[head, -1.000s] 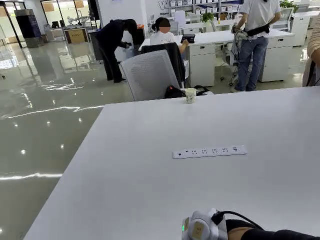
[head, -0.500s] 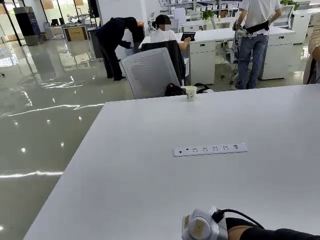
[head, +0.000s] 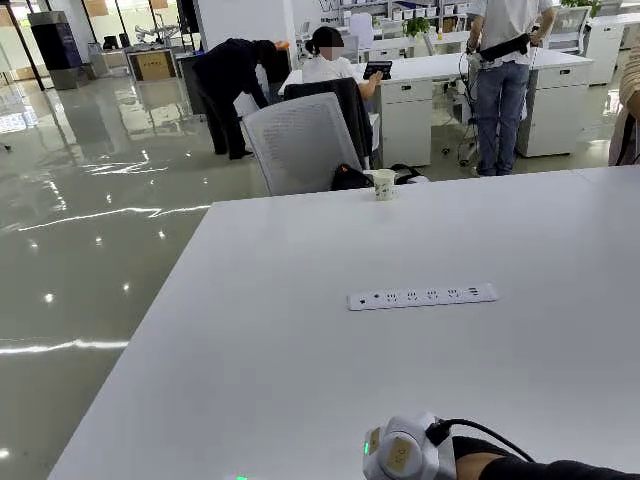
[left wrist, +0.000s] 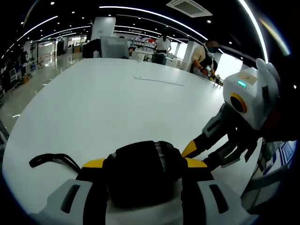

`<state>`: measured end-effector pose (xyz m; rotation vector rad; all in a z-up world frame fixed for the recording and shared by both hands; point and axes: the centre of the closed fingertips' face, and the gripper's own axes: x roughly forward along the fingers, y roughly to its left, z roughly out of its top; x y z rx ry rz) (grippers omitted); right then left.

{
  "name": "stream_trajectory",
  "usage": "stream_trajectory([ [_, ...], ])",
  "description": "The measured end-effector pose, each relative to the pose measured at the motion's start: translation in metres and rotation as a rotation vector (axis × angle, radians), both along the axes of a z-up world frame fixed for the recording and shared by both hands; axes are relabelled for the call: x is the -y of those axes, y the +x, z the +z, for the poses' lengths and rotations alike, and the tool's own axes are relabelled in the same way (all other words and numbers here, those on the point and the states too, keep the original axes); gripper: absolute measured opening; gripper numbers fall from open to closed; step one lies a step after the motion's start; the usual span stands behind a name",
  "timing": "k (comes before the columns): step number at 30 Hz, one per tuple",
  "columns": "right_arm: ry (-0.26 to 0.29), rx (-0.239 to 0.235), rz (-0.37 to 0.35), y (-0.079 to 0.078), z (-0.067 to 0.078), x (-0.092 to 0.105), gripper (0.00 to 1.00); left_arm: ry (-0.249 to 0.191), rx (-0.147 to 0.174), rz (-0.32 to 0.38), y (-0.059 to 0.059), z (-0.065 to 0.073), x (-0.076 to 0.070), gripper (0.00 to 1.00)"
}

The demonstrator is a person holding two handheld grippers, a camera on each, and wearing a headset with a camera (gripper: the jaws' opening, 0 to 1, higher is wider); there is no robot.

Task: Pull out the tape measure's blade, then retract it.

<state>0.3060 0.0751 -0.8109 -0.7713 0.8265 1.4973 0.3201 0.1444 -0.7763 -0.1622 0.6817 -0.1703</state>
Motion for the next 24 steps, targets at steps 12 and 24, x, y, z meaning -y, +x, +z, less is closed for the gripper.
stream_trajectory([
  [12,0.01,-0.002,0.005,0.001,0.0,-0.007,0.11,-0.004,-0.002,0.003,0.0,0.0,-0.001,0.58],
  [24,0.024,-0.011,-0.005,0.0,0.0,-0.014,0.11,-0.005,-0.002,0.005,0.001,-0.001,-0.001,0.58],
])
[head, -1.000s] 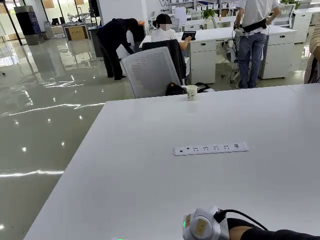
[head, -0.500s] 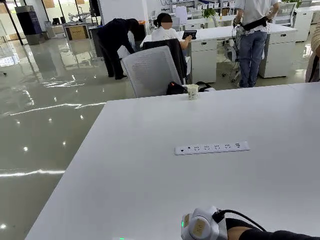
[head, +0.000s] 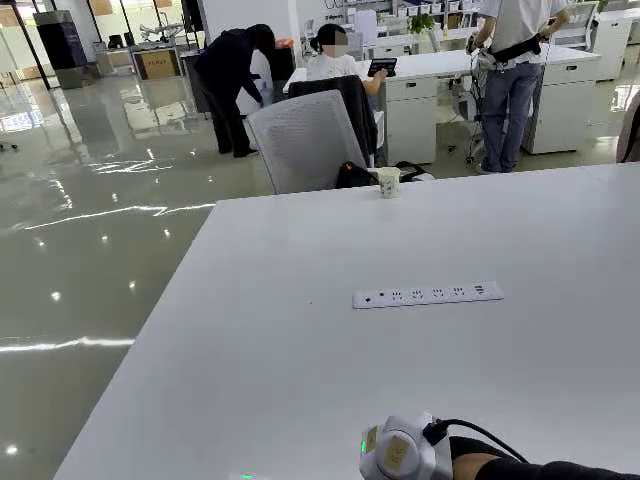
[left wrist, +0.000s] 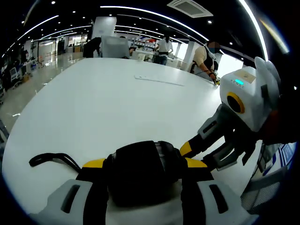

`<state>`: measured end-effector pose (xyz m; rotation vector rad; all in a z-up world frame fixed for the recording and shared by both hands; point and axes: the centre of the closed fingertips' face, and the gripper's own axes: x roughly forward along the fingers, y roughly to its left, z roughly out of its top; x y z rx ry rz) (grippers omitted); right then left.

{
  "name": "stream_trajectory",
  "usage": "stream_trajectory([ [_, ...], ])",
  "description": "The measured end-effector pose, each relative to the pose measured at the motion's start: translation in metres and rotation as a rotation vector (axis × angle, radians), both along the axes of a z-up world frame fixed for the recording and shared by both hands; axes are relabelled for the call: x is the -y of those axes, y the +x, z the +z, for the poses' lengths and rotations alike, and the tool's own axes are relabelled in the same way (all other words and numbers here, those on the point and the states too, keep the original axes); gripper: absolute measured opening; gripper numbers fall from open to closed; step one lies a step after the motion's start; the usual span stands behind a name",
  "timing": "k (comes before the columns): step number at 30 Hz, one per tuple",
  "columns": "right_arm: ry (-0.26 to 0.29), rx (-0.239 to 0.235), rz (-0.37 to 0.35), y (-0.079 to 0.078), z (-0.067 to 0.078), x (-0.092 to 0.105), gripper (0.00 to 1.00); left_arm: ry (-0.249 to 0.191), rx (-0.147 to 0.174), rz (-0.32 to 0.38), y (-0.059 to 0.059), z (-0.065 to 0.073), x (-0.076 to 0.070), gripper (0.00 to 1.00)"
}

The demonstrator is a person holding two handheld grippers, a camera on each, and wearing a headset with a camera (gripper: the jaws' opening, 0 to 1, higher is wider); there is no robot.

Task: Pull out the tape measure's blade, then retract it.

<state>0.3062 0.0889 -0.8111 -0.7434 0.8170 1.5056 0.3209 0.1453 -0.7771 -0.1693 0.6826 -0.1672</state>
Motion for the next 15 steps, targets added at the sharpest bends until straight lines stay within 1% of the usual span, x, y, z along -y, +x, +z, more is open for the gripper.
stream_trajectory([
  [6,0.0,0.002,0.009,-0.0004,-0.0002,-0.0004,0.11,-0.002,0.0,0.0,0.0,-0.0003,-0.0003,0.58],
  [11,-0.009,0.007,0.041,-0.0015,0.0002,-0.0004,0.11,-0.007,-0.007,-0.007,-0.0007,0.0004,0.0001,0.57],
  [15,-0.027,0.003,0.033,-0.0012,0.0,-0.001,0.11,-0.003,-0.012,-0.011,-0.0003,-0.0007,-0.0005,0.57],
])
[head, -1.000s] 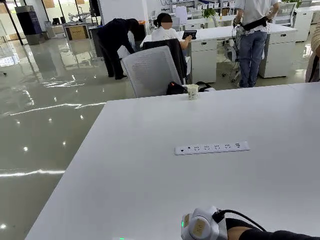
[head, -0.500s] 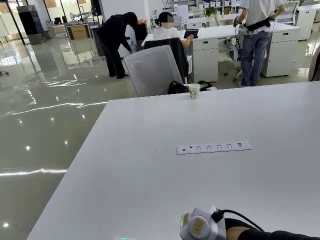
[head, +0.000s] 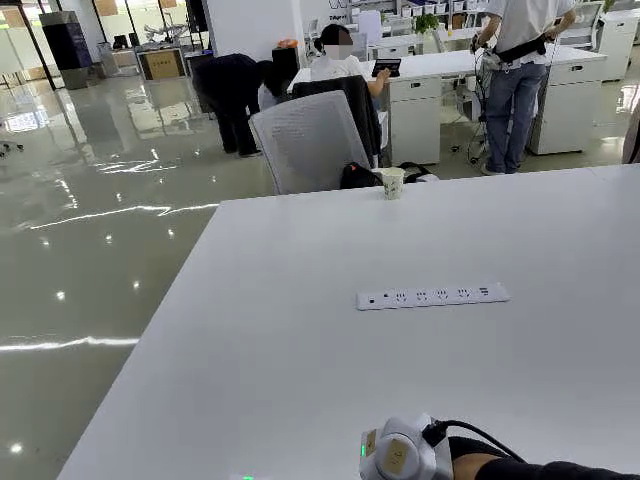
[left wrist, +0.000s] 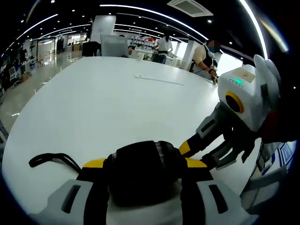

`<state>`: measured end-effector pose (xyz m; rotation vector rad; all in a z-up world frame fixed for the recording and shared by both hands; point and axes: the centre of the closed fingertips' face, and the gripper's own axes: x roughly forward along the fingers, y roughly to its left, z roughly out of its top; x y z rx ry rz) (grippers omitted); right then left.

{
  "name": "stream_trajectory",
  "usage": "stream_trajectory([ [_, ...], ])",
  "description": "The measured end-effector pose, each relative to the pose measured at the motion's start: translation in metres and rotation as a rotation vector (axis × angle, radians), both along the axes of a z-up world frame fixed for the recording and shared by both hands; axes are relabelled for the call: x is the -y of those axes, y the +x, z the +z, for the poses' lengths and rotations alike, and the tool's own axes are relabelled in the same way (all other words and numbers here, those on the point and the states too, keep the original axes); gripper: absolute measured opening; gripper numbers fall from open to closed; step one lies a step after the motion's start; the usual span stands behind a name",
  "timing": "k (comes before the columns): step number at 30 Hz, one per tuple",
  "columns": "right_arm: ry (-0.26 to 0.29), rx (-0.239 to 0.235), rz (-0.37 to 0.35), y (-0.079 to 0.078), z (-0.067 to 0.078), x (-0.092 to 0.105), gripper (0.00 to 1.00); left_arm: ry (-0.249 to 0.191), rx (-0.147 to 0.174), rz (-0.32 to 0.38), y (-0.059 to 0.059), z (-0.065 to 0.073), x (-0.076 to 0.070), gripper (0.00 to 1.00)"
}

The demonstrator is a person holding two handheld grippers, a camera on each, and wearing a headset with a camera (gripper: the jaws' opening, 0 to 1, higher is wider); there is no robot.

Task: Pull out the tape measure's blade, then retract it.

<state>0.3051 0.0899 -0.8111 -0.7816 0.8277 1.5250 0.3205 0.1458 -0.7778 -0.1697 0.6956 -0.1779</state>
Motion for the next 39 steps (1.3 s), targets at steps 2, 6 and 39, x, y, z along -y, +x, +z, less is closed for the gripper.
stream_trajectory([
  [2,-0.002,-0.001,-0.007,-0.0002,-0.0004,-0.0003,0.11,0.016,0.005,-0.004,0.0,0.0003,0.0003,0.57],
  [6,-0.003,-0.004,-0.011,-0.0004,-0.0007,-0.0013,0.11,0.038,0.01,-0.016,-0.0002,-0.0011,0.0016,0.56],
  [39,0.065,-0.017,-0.018,-0.0019,-0.0004,-0.0024,0.12,0.091,0.048,-0.053,0.0017,0.0048,-0.0001,0.56],
])
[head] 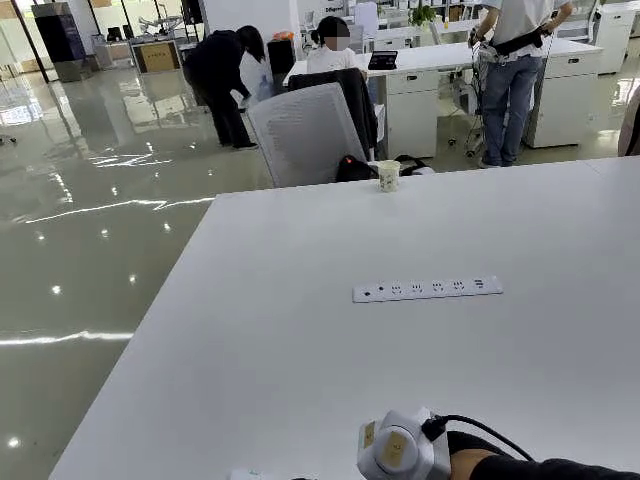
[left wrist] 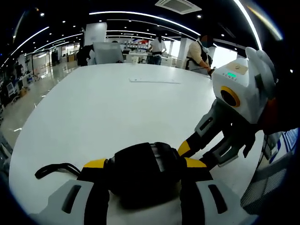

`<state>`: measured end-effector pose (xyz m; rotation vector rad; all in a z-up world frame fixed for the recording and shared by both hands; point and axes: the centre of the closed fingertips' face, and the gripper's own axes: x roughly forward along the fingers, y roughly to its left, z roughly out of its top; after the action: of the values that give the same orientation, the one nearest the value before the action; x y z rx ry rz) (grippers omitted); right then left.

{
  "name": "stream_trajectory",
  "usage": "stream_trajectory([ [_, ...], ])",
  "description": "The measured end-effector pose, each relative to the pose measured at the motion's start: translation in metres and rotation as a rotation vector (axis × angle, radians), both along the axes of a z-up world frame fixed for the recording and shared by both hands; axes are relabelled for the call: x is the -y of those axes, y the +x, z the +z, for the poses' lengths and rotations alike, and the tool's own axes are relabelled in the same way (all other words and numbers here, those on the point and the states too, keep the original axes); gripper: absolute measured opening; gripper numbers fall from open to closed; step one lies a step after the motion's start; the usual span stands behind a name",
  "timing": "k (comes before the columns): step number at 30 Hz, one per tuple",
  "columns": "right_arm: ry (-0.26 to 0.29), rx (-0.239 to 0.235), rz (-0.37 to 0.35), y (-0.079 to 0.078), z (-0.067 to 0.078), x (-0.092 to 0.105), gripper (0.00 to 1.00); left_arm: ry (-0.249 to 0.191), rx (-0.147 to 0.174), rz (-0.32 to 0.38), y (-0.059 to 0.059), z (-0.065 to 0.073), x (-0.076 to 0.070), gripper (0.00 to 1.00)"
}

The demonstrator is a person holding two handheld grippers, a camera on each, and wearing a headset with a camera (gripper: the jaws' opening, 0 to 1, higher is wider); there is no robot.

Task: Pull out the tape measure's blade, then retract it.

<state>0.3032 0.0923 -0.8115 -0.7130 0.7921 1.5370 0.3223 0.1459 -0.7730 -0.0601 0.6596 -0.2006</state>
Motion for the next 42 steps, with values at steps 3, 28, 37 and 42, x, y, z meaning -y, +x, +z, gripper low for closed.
stream_trajectory([
  [3,0.004,-0.005,-0.005,0.0,0.0,0.0,0.11,0.001,-0.001,-0.001,-0.001,0.0,0.001,0.56],
  [28,0.013,0.023,-0.085,0.001,0.001,-0.005,0.15,-0.027,0.003,0.005,0.0,-0.002,0.0,0.6],
  [37,0.036,0.013,-0.142,0.002,0.006,0.015,0.15,-0.037,-0.022,-0.042,-0.003,0.002,0.002,0.6],
  [42,0.082,0.031,-0.207,0.007,0.016,0.033,0.18,-0.082,-0.025,-0.153,-0.009,0.005,0.019,0.8],
])
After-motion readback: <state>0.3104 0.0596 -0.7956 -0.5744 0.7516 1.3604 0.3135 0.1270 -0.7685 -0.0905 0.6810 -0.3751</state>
